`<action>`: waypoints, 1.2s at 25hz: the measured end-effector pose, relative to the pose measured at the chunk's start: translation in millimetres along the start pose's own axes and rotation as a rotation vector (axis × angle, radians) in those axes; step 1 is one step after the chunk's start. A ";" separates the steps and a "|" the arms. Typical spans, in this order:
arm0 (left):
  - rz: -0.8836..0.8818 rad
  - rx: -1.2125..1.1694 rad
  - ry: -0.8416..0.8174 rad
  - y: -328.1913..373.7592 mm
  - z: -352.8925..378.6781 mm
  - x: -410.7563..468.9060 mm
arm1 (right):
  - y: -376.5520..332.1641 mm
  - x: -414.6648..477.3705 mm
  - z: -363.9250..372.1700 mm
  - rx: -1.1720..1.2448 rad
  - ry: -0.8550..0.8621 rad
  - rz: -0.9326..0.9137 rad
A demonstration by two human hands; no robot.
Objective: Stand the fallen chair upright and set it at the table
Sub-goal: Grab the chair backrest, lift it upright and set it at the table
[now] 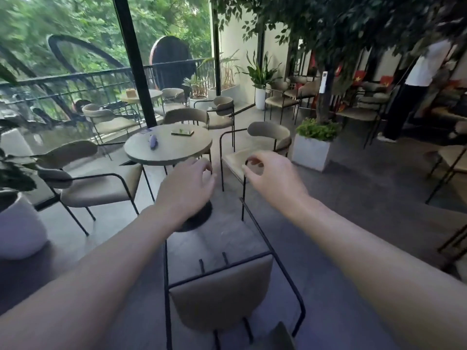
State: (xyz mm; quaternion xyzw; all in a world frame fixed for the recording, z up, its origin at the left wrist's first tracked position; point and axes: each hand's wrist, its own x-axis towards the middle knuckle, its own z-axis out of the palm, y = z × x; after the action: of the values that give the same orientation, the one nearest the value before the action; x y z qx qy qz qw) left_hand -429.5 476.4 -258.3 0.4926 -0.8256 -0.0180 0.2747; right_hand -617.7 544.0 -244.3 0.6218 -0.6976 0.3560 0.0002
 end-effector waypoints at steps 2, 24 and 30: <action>0.017 0.033 -0.045 -12.9 53.3 -13.2 | 37.9 -17.0 44.1 0.021 -0.003 0.013; 0.620 -0.205 -0.277 -11.2 243.9 -74.2 | 100.5 -184.2 165.4 -0.229 0.310 0.493; 0.697 -0.230 -0.295 -2.3 297.7 -127.0 | 131.8 -263.5 209.8 -0.273 0.387 0.545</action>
State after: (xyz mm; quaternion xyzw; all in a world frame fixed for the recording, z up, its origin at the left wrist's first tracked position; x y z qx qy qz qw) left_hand -521.8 508.1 -566.9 0.1408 -0.9665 -0.0868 0.1962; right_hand -579.4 664.8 -583.1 0.3281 -0.8660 0.3577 0.1205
